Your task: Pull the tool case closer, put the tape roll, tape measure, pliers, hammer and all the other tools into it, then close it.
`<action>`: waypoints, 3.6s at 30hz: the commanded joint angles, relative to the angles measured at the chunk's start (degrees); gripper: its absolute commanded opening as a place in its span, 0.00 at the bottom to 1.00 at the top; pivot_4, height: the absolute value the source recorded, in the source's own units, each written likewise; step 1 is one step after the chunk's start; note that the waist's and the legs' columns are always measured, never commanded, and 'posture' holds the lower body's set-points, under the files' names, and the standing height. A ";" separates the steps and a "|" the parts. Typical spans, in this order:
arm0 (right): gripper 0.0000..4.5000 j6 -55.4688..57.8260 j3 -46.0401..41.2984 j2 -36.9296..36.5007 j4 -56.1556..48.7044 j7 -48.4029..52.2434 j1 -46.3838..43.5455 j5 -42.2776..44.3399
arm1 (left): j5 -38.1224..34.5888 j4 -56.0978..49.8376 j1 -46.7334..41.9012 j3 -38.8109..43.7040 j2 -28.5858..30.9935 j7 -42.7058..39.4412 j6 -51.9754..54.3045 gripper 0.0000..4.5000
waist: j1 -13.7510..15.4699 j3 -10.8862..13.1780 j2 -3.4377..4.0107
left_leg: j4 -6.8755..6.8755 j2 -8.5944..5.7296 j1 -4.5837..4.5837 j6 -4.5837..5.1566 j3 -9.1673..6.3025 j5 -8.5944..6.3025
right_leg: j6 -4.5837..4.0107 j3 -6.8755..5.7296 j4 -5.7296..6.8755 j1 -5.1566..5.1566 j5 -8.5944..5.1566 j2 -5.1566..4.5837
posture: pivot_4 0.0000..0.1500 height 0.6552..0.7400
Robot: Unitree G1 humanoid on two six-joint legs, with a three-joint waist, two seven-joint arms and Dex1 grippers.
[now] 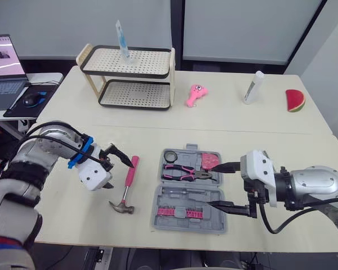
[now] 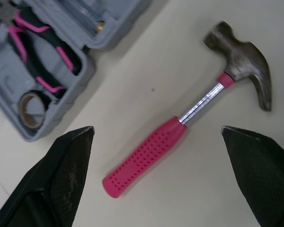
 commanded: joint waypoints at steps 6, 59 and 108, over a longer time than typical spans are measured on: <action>1.00 1.82 0.64 1.21 -3.42 -3.27 -1.47 1.49 | 2.86 16.44 -8.86 -15.11 -6.69 0.09 -17.35 0.99 | -0.06 -0.01 -0.02 | 0.07 0.00 0.00 0.01 -0.03 0.01 | 0.00 -0.01 0.10 0.00 0.00 0.02 | 1.00 0.94; 1.00 2.08 7.09 2.71 -4.12 -5.31 -5.27 1.21 | 36.59 17.19 -24.96 -55.36 2.82 71.82 -20.73 0.01 | 0.09 -0.12 -0.19 | 0.22 -0.06 0.27 0.07 -0.06 0.09 | 0.12 -0.06 0.44 0.26 0.06 -0.06 | 1.00 0.94; 1.00 -1.89 16.42 5.84 2.39 -0.27 -11.88 -14.03 | -24.77 -57.43 28.60 37.89 -15.82 77.17 140.00 0.01 | 0.15 -0.11 -0.27 | 0.14 0.03 0.02 0.08 -0.09 0.08 | -0.01 -0.03 0.53 -0.12 -0.02 0.02 | 1.00 0.94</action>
